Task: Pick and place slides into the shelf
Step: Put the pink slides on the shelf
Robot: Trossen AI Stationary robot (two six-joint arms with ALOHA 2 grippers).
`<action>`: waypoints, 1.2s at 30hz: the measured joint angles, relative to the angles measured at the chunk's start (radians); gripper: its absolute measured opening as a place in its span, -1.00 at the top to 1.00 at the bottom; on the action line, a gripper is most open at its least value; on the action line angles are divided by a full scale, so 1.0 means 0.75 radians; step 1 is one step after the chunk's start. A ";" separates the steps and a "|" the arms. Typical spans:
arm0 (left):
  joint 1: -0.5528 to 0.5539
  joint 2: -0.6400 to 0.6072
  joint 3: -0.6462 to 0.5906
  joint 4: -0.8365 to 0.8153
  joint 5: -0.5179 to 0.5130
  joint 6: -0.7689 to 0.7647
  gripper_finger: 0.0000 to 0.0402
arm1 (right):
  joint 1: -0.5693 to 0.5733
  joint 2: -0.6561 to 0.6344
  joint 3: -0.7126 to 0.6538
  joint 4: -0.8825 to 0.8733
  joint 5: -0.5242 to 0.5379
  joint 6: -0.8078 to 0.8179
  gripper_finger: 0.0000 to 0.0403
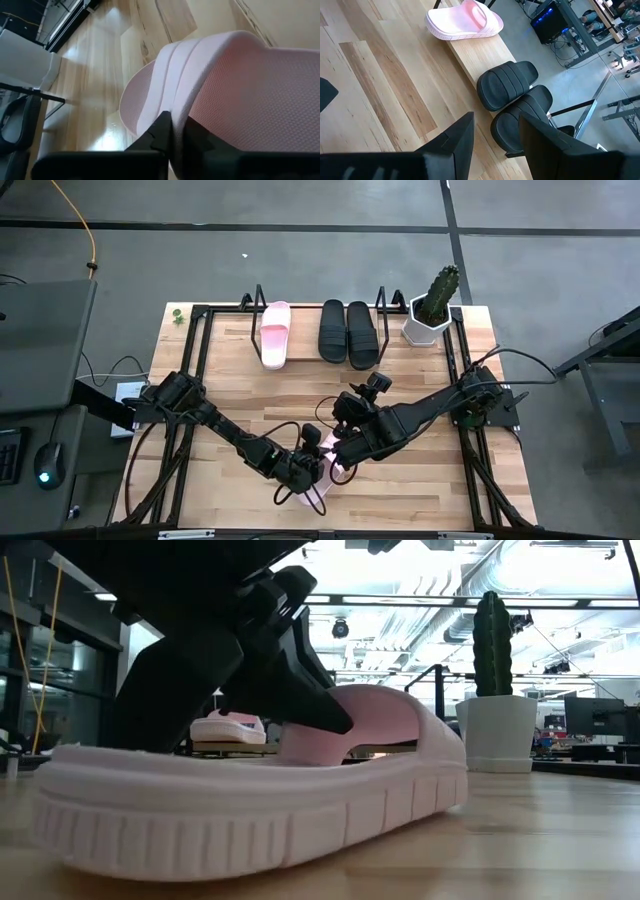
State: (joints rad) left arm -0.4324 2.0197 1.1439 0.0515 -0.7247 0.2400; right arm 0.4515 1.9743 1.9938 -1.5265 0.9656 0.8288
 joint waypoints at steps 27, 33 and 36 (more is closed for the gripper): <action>-0.001 -0.002 0.018 -0.228 -0.370 0.134 0.96 | -0.001 0.000 0.000 -0.001 0.000 -0.011 0.27; 0.001 -0.001 0.108 -0.473 -0.474 0.069 0.96 | -0.001 0.000 0.000 -0.001 0.000 -0.017 0.27; 0.001 -0.001 0.155 -0.598 -0.532 0.031 0.95 | -0.001 0.000 0.000 -0.001 0.000 -0.017 0.27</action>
State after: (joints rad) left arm -0.4320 2.0190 1.2598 -0.3967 -1.1237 0.2636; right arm 0.4511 1.9743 1.9938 -1.5269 0.9657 0.8158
